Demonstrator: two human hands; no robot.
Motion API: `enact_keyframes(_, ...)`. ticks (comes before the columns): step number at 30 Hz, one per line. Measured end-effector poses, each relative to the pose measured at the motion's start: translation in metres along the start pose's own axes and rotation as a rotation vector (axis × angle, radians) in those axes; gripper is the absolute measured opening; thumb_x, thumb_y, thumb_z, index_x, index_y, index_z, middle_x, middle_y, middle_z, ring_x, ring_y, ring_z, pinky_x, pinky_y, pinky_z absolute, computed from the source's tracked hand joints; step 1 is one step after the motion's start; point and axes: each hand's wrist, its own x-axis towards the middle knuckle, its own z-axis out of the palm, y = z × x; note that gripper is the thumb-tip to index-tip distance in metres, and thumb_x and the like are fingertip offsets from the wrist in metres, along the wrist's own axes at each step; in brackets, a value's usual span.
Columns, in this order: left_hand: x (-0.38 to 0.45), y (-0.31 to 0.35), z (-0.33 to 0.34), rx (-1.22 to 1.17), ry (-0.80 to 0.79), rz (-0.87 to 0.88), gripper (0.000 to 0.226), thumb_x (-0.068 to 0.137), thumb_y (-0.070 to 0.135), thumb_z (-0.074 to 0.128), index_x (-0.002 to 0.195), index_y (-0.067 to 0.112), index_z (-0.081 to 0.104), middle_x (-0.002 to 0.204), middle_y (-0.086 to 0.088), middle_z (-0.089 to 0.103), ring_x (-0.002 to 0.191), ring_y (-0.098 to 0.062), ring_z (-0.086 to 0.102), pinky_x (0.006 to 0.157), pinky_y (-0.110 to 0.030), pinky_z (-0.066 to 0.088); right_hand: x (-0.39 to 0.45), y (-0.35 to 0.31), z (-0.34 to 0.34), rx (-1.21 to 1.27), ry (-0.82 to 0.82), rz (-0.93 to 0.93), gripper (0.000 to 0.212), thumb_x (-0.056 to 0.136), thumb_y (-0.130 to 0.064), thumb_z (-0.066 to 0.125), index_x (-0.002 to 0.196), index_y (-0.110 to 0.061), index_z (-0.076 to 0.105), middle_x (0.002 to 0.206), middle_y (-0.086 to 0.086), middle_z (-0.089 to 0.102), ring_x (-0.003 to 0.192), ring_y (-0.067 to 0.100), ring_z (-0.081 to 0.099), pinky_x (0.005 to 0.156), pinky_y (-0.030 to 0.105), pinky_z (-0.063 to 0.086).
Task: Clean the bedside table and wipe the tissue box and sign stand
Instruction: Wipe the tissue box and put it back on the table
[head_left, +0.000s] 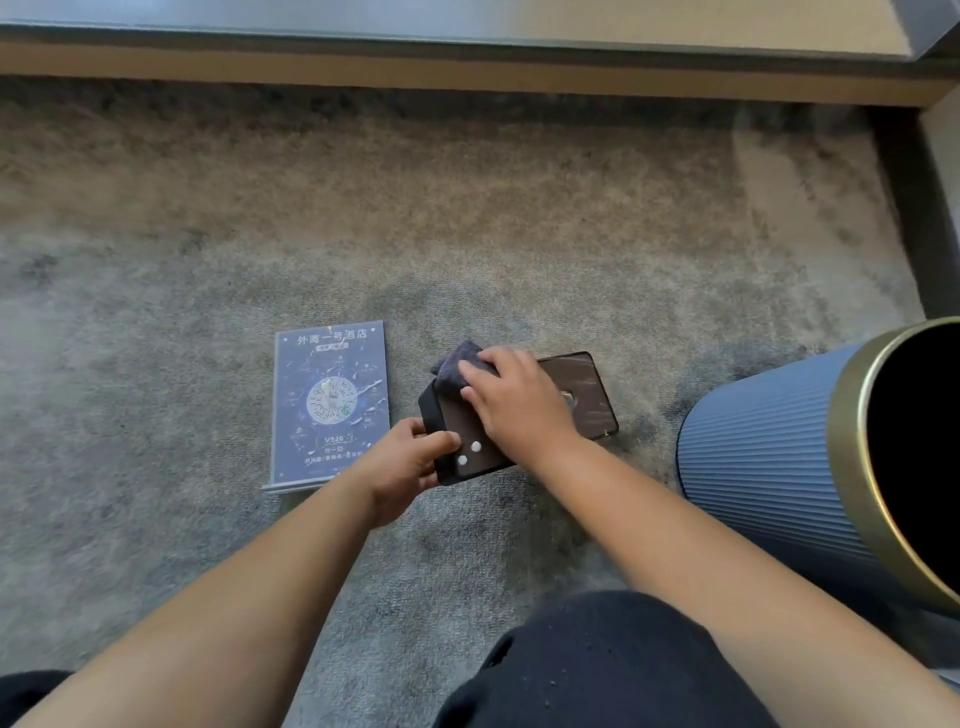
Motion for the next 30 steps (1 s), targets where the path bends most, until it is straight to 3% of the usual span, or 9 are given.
enact_keyframes(7, -0.001, 0.002, 0.0, -0.028, 0.065, -0.008, 0.036, 0.088, 0.008, 0.064, 0.119, 0.005, 0.047, 0.119, -0.017, 0.064, 0.104, -0.028, 0.067, 0.077, -0.033, 0.056, -0.015, 0.072, -0.014, -0.072, -0.004, 0.413, 0.029, 0.096, -0.03, 0.049, 0.122, -0.022, 0.059, 0.119, 0.005, 0.054, 0.109, 0.027, 0.047, 0.079, 0.036, 0.042)
enact_keyframes(10, 0.0, 0.004, 0.001, -0.014, 0.054, 0.006, 0.025, 0.089, 0.008, 0.063, 0.111, 0.008, 0.051, 0.112, -0.014, 0.067, 0.094, -0.022, 0.069, 0.073, -0.03, 0.057, -0.007, 0.037, -0.015, 0.018, 0.022, 0.244, 0.025, 0.089, -0.025, 0.059, 0.113, -0.021, 0.064, 0.11, 0.007, 0.058, 0.1, 0.031, 0.053, 0.074, 0.038, 0.047)
enact_keyframes(12, 0.001, 0.003, -0.001, 0.012, 0.034, 0.013, 0.019, 0.089, 0.009, 0.062, 0.107, 0.01, 0.055, 0.106, -0.012, 0.07, 0.093, -0.023, 0.069, 0.079, -0.033, 0.056, -0.007, 0.003, -0.005, 0.079, 0.017, 0.023, 0.027, 0.085, -0.023, 0.063, 0.111, -0.02, 0.066, 0.107, 0.011, 0.06, 0.094, 0.035, 0.056, 0.068, 0.041, 0.051)
enact_keyframes(14, 0.001, 0.001, -0.002, 0.02, 0.03, 0.011, 0.018, 0.09, 0.01, 0.062, 0.107, 0.009, 0.056, 0.106, -0.013, 0.071, 0.097, -0.025, 0.069, 0.088, -0.038, 0.054, -0.009, -0.006, -0.001, 0.074, -0.023, -0.058, 0.028, 0.084, -0.022, 0.065, 0.112, -0.02, 0.066, 0.108, 0.012, 0.061, 0.093, 0.036, 0.057, 0.064, 0.042, 0.051)
enact_keyframes(20, 0.001, 0.001, -0.003, 0.017, 0.032, 0.007, 0.037, 0.087, 0.012, 0.066, 0.12, 0.006, 0.05, 0.117, -0.016, 0.067, 0.103, -0.028, 0.068, 0.09, -0.04, 0.054, -0.033, 0.082, -0.025, -0.057, -0.017, 0.41, 0.023, 0.093, -0.027, 0.054, 0.115, -0.028, 0.062, 0.111, 0.003, 0.052, 0.104, 0.029, 0.05, 0.07, 0.035, 0.043)
enact_keyframes(21, 0.001, 0.003, -0.003, 0.021, 0.029, 0.009, 0.035, 0.088, 0.012, 0.066, 0.118, 0.006, 0.05, 0.117, -0.016, 0.067, 0.102, -0.028, 0.069, 0.089, -0.039, 0.055, -0.03, 0.075, -0.027, -0.042, -0.02, 0.395, 0.024, 0.093, -0.027, 0.054, 0.115, -0.028, 0.062, 0.11, 0.003, 0.052, 0.103, 0.029, 0.05, 0.07, 0.034, 0.043)
enact_keyframes(26, 0.001, 0.007, -0.005, 0.063, 0.008, 0.024, 0.026, 0.09, 0.013, 0.062, 0.114, 0.005, 0.057, 0.112, -0.017, 0.07, 0.101, -0.028, 0.068, 0.094, -0.042, 0.052, -0.009, -0.006, -0.007, 0.098, -0.054, -0.064, 0.028, 0.086, -0.025, 0.06, 0.114, -0.025, 0.065, 0.106, 0.009, 0.059, 0.093, 0.033, 0.055, 0.065, 0.038, 0.048)
enact_keyframes(28, 0.002, 0.004, -0.007, 0.041, 0.014, 0.018, 0.023, 0.09, 0.013, 0.063, 0.111, 0.007, 0.059, 0.11, -0.014, 0.072, 0.1, -0.027, 0.069, 0.094, -0.042, 0.052, -0.014, 0.02, -0.01, 0.062, -0.069, 0.025, 0.029, 0.087, -0.026, 0.061, 0.116, -0.028, 0.064, 0.111, 0.006, 0.059, 0.099, 0.032, 0.055, 0.07, 0.039, 0.05)
enact_keyframes(30, 0.002, 0.0, -0.008, 0.03, 0.02, 0.019, 0.022, 0.089, 0.013, 0.064, 0.11, 0.009, 0.058, 0.109, -0.012, 0.072, 0.099, -0.026, 0.069, 0.094, -0.042, 0.052, -0.027, 0.063, -0.021, 0.003, -0.07, 0.261, 0.027, 0.091, -0.027, 0.057, 0.117, -0.029, 0.062, 0.114, 0.004, 0.056, 0.103, 0.03, 0.053, 0.075, 0.039, 0.049)
